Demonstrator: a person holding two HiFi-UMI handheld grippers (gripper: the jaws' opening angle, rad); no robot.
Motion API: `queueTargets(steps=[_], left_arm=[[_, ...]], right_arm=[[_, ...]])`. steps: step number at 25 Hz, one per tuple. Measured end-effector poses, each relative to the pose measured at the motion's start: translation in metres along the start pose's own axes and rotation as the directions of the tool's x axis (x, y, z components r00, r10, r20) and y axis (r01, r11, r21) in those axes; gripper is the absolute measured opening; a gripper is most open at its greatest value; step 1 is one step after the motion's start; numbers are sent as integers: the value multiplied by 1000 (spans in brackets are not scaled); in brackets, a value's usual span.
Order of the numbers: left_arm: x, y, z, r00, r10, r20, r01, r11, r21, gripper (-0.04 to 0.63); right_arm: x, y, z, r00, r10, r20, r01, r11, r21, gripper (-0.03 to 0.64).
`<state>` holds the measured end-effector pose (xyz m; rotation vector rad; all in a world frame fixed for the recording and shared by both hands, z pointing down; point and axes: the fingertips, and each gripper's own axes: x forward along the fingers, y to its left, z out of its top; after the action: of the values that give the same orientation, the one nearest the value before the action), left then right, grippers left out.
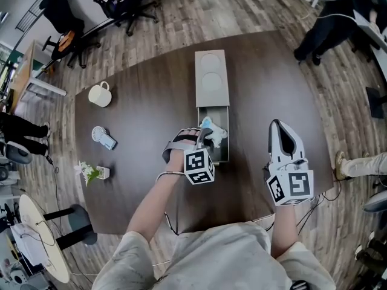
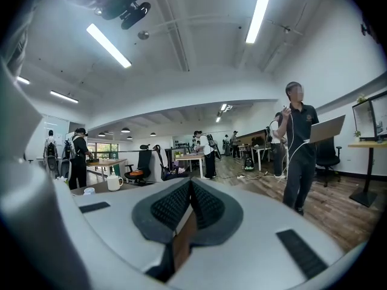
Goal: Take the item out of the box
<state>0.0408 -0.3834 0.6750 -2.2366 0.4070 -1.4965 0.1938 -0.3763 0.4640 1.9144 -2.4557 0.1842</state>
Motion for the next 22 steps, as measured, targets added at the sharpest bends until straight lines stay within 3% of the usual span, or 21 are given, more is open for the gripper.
queueTargets(steps=[5,22], left_arm=[[1,2,0,1000,11,2,-11,999,-45,75],[-33,19,7,995,83,52,-72,980,-187,71]], right_arm=[[0,2,0,1000,-1,-1,1,1000,-3,2],[-10,4,16,1000,7,31,-6,1000,-16,2]])
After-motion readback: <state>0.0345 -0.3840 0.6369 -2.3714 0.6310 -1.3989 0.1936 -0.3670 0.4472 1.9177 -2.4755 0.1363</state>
